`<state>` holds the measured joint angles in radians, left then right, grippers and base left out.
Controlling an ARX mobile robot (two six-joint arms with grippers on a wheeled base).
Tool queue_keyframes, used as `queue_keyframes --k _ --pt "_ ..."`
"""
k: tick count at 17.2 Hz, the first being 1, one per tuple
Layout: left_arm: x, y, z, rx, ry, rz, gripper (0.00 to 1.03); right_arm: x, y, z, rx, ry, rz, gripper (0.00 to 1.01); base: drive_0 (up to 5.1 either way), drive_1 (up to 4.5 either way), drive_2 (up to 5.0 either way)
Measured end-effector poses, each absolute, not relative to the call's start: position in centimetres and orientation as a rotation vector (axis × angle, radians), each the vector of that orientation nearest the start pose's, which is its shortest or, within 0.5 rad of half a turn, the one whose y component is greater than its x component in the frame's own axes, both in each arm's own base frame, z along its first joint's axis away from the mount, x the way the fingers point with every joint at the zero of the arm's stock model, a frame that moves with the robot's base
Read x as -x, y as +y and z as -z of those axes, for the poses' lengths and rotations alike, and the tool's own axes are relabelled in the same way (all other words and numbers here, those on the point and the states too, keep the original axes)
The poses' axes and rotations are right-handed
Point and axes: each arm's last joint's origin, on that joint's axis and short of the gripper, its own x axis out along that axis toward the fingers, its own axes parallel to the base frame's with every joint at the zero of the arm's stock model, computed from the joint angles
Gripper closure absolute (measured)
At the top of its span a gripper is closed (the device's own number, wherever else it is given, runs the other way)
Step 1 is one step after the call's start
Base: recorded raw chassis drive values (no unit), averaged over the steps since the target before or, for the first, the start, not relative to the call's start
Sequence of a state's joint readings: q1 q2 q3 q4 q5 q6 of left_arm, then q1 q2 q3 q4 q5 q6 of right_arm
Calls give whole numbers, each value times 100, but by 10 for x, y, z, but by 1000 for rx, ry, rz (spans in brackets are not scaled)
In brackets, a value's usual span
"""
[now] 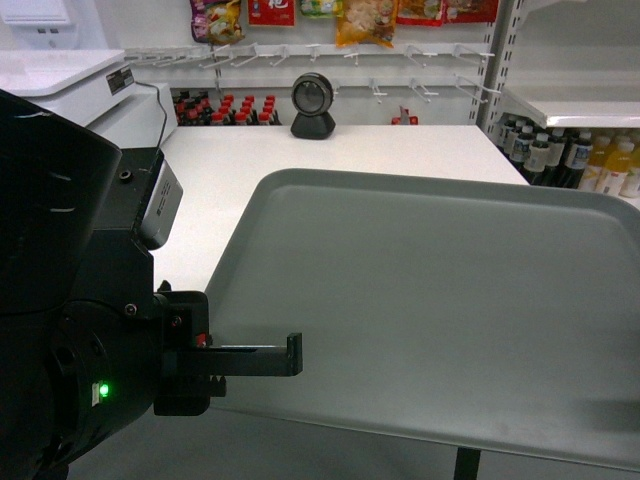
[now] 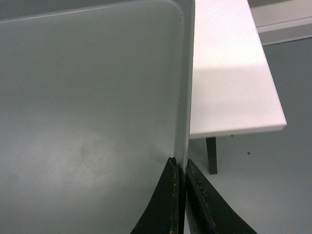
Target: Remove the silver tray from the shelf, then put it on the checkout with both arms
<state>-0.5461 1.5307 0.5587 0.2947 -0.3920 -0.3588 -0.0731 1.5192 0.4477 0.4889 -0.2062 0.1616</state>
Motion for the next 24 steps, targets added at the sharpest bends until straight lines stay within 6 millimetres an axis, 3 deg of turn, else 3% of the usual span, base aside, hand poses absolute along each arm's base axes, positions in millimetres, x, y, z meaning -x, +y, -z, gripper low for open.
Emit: queue_keyframes --k 15,21,24 --pt "-237 -131 -139 39 622 37 100 -256 -13 -128 -238 590 -83 99 -8 416 -431" --pt "-237 -131 -139 41 619 35 100 -258 -13 -128 -237 583 -83 99 0 0 0" --pt "-248 -129 -146 33 840 -93 100 -265 -10 -125 -223 731 -200 99 0 0 0"
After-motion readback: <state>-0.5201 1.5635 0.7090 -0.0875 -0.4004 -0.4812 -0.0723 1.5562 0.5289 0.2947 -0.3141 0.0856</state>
